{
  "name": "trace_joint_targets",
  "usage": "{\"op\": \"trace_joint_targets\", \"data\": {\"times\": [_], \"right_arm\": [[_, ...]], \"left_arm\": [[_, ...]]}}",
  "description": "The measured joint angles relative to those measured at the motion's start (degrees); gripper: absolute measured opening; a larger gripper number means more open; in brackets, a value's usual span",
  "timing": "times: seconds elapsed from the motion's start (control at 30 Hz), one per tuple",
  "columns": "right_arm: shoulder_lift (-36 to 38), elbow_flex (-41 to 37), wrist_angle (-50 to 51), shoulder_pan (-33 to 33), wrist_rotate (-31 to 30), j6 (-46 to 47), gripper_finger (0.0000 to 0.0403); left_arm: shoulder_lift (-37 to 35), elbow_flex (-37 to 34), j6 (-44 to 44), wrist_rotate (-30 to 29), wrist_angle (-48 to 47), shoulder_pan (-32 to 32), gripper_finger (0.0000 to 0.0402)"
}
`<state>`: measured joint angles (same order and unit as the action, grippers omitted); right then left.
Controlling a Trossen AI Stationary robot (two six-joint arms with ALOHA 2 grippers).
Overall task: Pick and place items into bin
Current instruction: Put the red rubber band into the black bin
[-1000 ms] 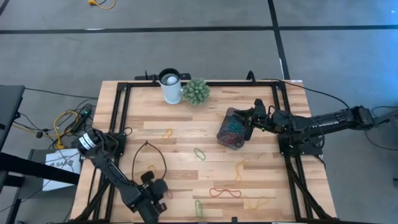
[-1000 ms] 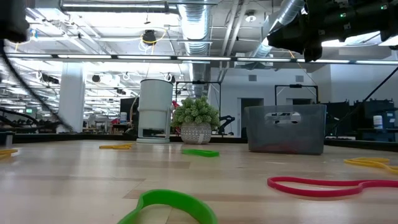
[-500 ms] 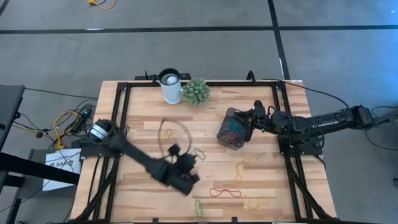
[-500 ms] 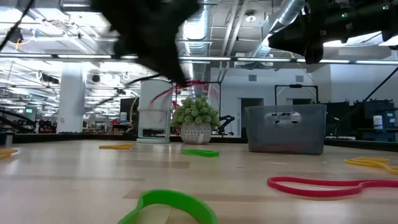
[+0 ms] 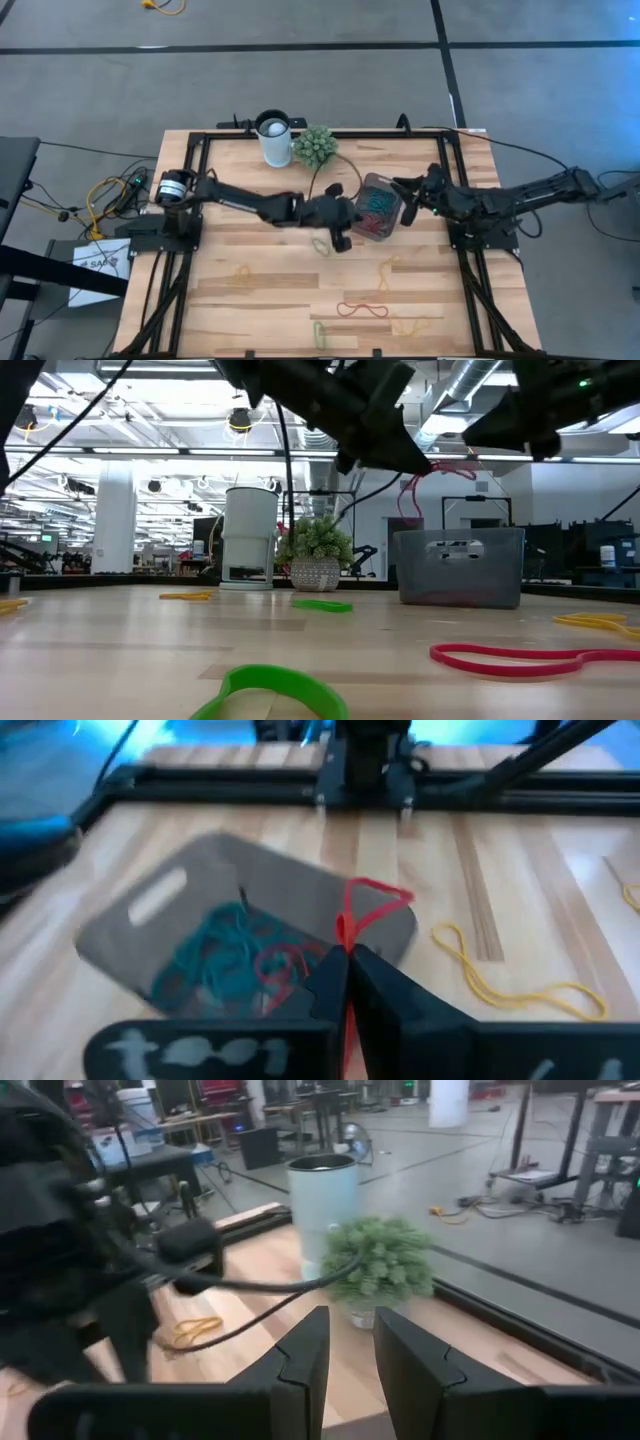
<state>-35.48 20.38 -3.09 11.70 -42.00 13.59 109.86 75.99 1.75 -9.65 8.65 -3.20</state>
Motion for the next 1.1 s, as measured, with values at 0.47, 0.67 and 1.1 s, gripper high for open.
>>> {"op": "trace_joint_targets", "data": {"times": [0.47,0.67,1.1], "right_arm": [[0.26,-0.05,4.0,2.41,-3.12,1.85,0.0077],[-1.64,-0.04,4.04,1.93,-3.1,4.02,0.0077],[-2.86,-0.04,3.97,1.93,-2.95,4.89,0.0077]], "left_arm": [[5.16,0.08,-1.45,9.85,14.54,6.39,0.0],[10.13,-0.02,-0.44,8.75,15.4,6.43,0.0],[10.29,0.0,1.87,7.61,6.45,6.53,0.001]]}}
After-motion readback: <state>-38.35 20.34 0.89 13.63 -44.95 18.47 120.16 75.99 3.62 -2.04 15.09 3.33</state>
